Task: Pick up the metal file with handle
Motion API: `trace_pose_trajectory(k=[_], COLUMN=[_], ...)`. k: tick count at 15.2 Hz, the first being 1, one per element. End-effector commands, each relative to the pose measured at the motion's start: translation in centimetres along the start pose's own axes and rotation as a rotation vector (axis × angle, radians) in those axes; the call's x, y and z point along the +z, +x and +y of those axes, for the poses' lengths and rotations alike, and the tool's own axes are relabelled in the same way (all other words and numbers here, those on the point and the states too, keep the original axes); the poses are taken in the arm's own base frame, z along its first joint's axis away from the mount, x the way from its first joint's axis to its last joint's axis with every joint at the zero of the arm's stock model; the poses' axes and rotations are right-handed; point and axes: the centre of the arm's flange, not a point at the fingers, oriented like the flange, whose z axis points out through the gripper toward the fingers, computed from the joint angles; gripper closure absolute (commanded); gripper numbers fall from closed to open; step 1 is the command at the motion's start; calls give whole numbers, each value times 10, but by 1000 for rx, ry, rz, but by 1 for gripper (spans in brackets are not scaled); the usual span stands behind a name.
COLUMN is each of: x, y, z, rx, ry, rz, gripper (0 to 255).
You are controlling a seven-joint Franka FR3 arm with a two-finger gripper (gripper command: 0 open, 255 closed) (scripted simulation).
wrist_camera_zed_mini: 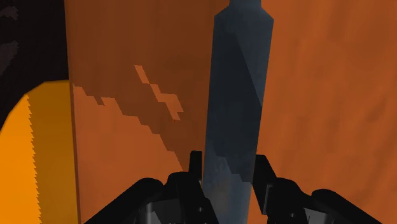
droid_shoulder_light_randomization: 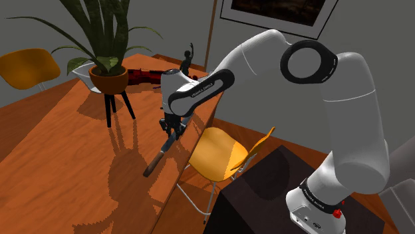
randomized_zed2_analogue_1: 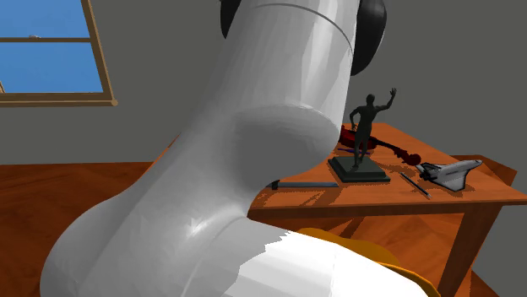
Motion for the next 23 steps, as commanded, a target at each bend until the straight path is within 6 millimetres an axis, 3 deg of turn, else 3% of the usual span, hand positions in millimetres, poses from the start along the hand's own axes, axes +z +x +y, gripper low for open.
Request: trace_pose_trajectory(k=[1,6,21,23], x=[0,1,-78,-79], y=[0,0,-2,-2], z=[0,1,7,7], rx=[0,0,0,0], ry=[0,0,0,0], rz=[0,0,0,0], gripper=[255,255,255,255])
